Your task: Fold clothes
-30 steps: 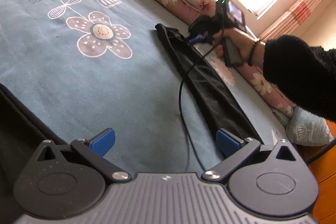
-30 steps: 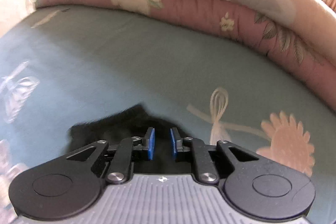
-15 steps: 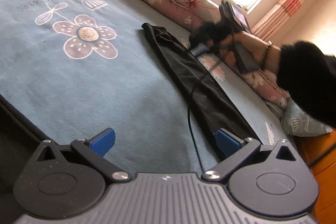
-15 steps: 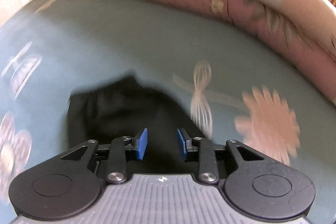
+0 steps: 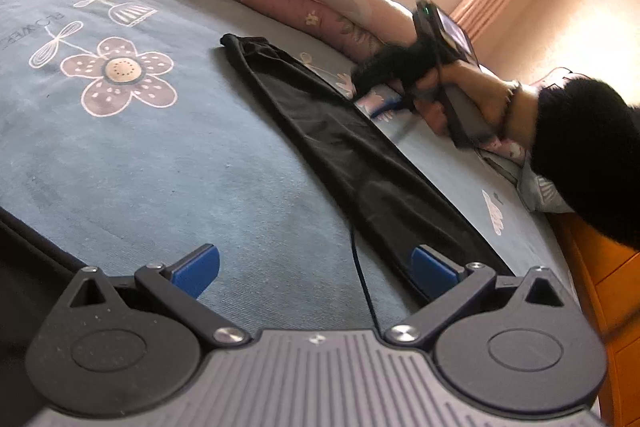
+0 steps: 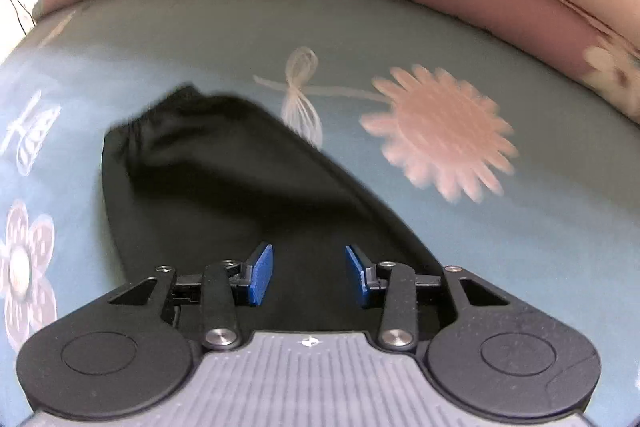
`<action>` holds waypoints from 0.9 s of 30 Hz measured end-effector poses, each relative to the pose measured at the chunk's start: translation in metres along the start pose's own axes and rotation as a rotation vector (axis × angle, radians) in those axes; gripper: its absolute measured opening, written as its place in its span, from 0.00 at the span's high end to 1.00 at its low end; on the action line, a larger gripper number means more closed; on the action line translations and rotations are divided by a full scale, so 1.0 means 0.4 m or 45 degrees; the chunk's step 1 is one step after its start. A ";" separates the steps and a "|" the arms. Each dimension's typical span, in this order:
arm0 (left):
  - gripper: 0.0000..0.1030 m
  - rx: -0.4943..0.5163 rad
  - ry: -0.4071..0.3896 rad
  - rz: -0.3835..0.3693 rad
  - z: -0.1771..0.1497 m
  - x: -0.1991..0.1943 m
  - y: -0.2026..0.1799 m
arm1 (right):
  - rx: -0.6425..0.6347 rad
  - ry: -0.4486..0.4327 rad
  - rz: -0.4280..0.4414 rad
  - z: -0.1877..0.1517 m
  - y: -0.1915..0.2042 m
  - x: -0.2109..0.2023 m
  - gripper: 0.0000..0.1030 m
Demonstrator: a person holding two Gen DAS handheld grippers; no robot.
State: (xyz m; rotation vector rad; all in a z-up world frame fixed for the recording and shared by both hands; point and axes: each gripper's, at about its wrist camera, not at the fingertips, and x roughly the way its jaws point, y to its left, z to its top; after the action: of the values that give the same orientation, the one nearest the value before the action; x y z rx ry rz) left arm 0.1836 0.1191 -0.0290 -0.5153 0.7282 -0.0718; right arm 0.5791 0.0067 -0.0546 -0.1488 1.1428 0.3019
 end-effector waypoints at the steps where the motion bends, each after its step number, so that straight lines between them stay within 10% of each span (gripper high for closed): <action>1: 0.01 0.007 0.004 0.002 0.001 0.000 -0.004 | 0.015 0.026 -0.016 -0.019 -0.015 0.012 0.54; 9: 0.01 0.136 0.078 0.030 -0.025 -0.003 -0.056 | 0.265 -0.028 -0.144 -0.082 -0.181 0.055 0.52; 12: 0.01 0.211 0.132 0.033 -0.026 0.007 -0.079 | 0.364 -0.057 -0.006 -0.136 -0.244 -0.050 0.50; 20: 0.01 0.377 0.258 -0.048 0.047 0.053 -0.177 | 0.325 -0.077 0.086 -0.478 -0.360 -0.391 0.27; 27: 0.01 0.656 0.293 -0.113 0.092 0.184 -0.366 | 0.431 -0.060 -0.095 -0.785 -0.389 -0.483 0.15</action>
State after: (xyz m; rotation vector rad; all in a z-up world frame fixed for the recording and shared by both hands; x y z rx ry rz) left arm 0.2793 -0.0108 0.0179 -0.0443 0.8738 -0.3964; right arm 0.2804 -0.2564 -0.0135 0.1131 1.1223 0.0426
